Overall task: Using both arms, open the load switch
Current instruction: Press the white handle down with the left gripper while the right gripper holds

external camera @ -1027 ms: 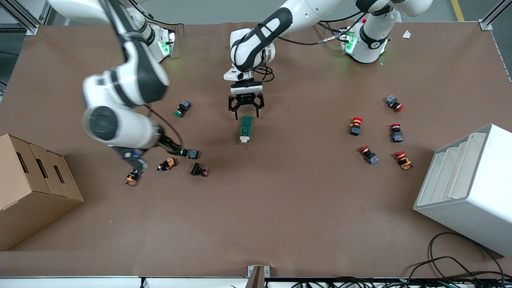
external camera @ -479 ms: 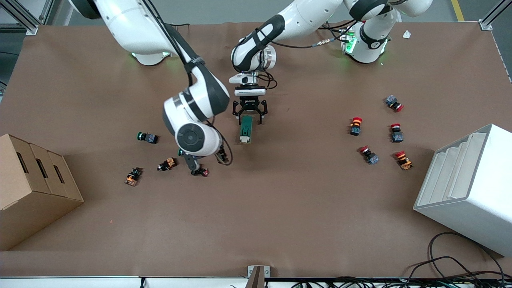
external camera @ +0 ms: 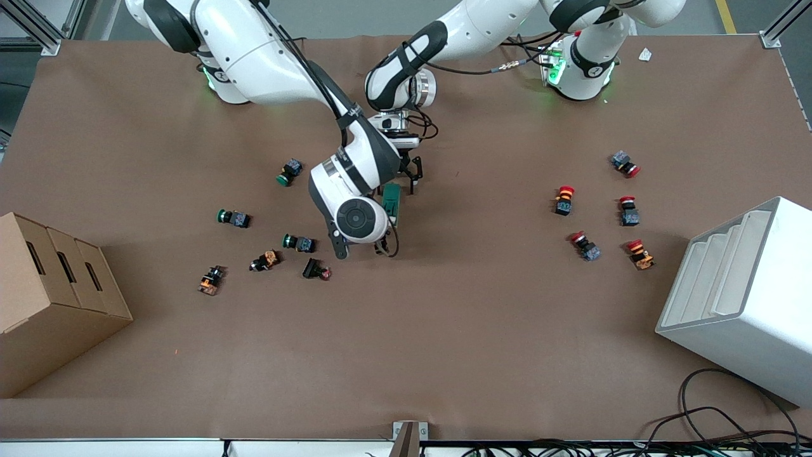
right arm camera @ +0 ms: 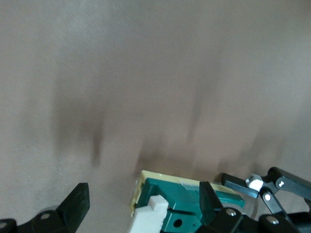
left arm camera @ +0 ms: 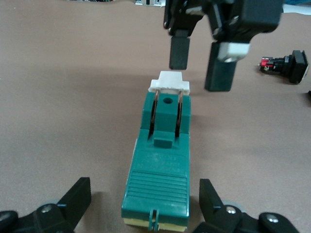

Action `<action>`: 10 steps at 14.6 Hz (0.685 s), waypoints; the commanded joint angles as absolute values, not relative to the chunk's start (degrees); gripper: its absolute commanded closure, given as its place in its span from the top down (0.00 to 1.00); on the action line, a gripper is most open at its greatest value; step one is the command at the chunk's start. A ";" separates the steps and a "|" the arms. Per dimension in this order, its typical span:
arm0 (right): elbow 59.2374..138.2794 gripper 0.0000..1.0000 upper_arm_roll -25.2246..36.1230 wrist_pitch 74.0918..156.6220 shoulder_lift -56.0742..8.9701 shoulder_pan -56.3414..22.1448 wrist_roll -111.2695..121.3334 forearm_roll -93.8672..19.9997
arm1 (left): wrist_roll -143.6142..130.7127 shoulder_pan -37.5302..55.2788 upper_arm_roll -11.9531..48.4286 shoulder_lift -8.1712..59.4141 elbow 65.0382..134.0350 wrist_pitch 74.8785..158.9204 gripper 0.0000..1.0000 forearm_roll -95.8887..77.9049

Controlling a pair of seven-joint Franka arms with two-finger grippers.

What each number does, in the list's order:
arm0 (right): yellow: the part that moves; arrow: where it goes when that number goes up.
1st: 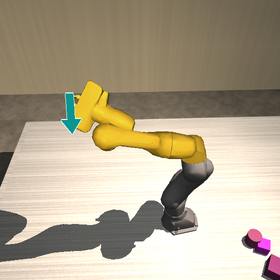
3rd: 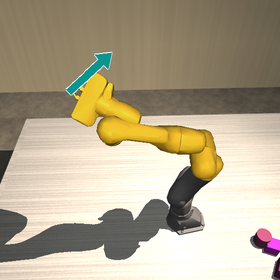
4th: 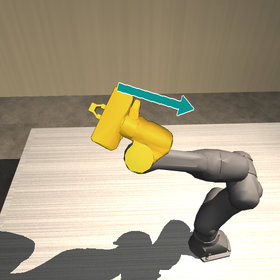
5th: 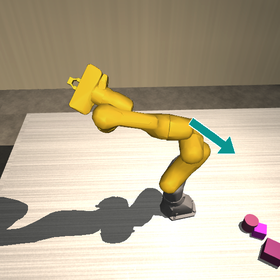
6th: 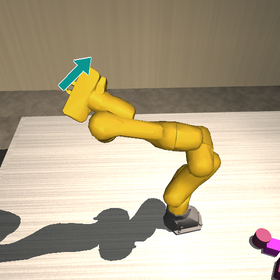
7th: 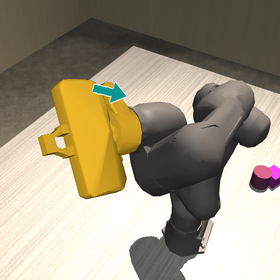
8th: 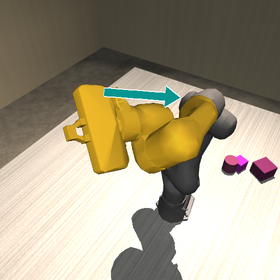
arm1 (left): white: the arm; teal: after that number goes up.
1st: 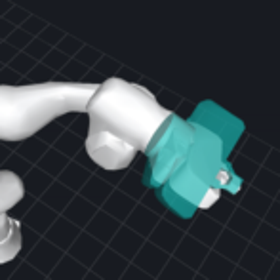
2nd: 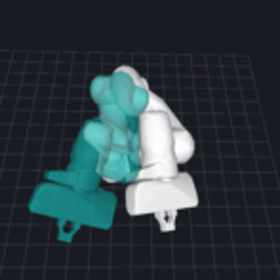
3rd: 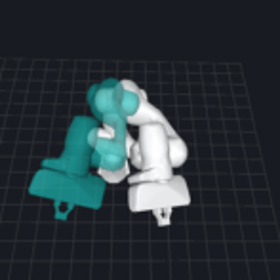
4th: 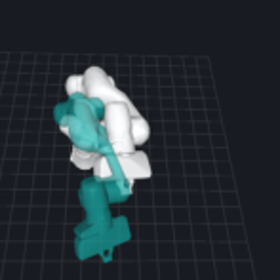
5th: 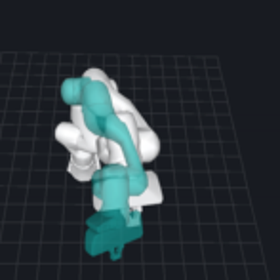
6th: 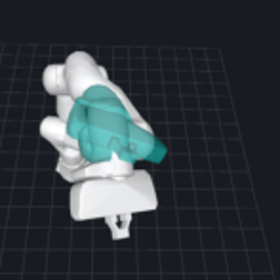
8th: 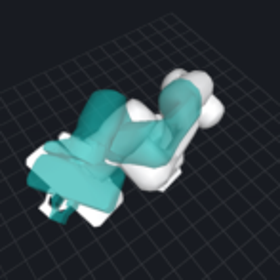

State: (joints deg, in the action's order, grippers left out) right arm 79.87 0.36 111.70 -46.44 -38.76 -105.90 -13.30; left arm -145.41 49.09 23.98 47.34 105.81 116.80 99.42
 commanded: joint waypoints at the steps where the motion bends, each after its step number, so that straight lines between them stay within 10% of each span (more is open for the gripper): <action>1: 78.75 1.00 0.79 108.30 -46.41 -40.69 -107.49 -14.41 | -148.18 50.18 23.64 49.57 105.03 116.28 0.98 101.94; 10: 78.05 1.00 -1.32 95.64 -44.30 -39.81 -106.96 -15.12 | -148.62 50.54 23.64 50.80 105.12 115.05 0.99 103.10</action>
